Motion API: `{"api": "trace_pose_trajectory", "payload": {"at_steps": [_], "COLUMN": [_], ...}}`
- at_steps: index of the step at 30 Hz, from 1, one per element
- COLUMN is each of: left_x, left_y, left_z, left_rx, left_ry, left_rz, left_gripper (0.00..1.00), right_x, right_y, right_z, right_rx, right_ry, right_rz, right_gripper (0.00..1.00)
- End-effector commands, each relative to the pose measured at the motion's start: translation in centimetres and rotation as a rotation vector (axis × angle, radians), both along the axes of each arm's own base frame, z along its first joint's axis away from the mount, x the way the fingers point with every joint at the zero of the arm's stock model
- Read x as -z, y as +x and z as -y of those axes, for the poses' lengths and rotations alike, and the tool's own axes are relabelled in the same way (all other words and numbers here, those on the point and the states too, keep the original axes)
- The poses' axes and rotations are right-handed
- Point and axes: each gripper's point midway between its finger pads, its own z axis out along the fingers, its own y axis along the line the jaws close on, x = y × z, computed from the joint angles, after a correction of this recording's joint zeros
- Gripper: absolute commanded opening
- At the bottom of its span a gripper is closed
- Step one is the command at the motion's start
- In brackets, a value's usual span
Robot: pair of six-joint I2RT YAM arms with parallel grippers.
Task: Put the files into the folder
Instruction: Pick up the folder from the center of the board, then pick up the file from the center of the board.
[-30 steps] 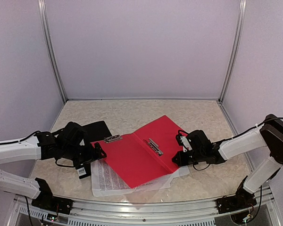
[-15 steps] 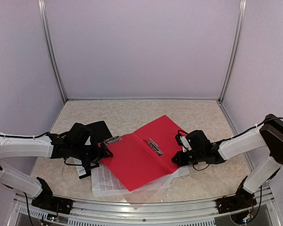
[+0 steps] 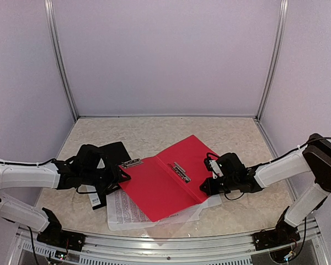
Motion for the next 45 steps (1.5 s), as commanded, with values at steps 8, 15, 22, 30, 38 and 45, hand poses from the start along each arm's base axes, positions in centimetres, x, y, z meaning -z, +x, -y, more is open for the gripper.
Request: {"api": "trace_pose_trajectory", "payload": {"at_steps": [8,15,22,30,38,45], "left_x": [-3.3,-10.0,-14.2,-15.7,-17.0,-15.8], "left_y": [5.8,10.2,12.9,16.1,18.6,19.4], "left_z": [-0.4,-0.9,-0.4,0.9,0.2,-1.1], "left_rx": [-0.042,-0.076,-0.073,-0.055,-0.043,-0.040], "left_ry": [-0.108,-0.203,-0.304,-0.407,-0.345,-0.292], "left_rz": [0.158,0.271,0.309,0.319,0.376,0.359], "left_gripper": [0.09,0.00,0.00,0.00,0.00,0.00], "right_x": [-2.0,-6.3,-6.1,-1.9,0.0,1.4], "right_y": [0.0,-0.2,-2.1,-3.3,-1.4,-0.9], "right_z": [-0.1,0.4,2.1,2.4,1.3,0.1], "right_rx": [-0.030,-0.032,0.006,0.034,0.018,-0.006], "right_ry": [-0.042,-0.010,-0.003,-0.063,-0.143,-0.152], "right_rz": [0.027,0.094,0.067,0.002,0.022,0.004], "right_gripper": [0.13,0.27,0.33,0.46,0.52,0.51]}}
